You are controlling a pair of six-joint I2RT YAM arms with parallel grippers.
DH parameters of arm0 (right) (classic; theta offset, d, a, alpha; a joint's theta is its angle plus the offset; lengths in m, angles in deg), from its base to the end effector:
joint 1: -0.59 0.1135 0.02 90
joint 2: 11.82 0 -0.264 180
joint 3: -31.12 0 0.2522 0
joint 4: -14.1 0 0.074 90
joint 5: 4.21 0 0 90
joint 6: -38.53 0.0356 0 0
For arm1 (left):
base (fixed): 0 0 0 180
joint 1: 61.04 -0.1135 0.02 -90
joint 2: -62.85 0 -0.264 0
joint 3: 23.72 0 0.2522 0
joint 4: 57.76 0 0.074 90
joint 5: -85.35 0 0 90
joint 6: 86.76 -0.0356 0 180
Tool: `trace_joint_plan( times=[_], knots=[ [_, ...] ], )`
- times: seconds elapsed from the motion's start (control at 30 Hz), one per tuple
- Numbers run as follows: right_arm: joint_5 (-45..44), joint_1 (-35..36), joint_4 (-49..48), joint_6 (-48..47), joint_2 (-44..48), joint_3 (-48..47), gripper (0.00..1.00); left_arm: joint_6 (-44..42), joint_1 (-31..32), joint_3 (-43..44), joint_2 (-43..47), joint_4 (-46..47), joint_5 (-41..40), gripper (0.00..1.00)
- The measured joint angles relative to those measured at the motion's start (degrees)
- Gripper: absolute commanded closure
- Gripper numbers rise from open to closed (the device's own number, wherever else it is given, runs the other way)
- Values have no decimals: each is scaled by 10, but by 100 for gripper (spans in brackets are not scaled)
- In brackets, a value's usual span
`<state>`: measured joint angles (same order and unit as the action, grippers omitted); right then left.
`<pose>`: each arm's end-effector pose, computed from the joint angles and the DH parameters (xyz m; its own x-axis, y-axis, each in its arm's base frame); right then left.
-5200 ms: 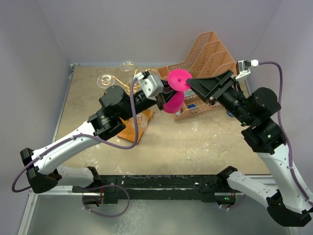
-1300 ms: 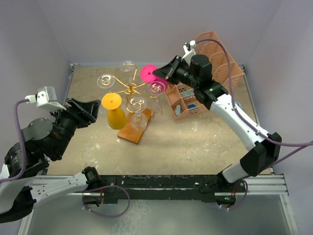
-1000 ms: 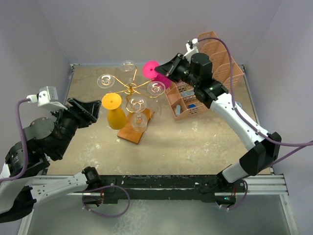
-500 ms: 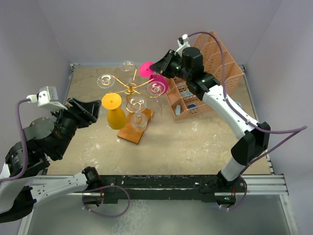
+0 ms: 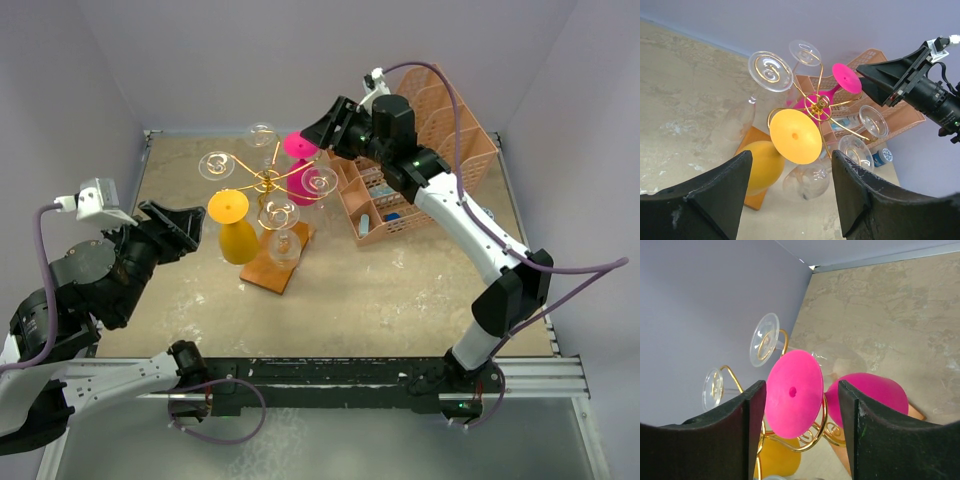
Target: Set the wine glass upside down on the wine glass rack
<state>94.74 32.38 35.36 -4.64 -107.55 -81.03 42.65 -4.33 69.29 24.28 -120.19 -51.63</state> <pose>0.3346 0.2139 0.4383 -0.5247 0.5224 -0.6722 -0.3939 0.5510 0.7357 0.0534 -0.0339 0.4696 -0.1687 -0.5322 -0.8296 0.0852 0.8307 -0.5502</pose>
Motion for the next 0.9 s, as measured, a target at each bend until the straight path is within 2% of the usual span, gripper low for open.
trace_joint_plan(
  times=[0.17,0.37,0.53,0.7,0.9],
  knots=[
    [-23,0,7,-19,6,0,23,0,0,0,1,-4,-3,36],
    [-71,0,13,-56,67,28,16,8,0,0,5,-35,-12,36],
    [-145,0,-5,-119,228,175,9,16,0,0,18,-69,-20,35],
    [-232,0,35,-175,408,335,2,15,0,-3,53,-89,-40,35],
    [-287,0,140,-221,555,377,0,3,0,-3,80,-98,-53,35]
  ],
)
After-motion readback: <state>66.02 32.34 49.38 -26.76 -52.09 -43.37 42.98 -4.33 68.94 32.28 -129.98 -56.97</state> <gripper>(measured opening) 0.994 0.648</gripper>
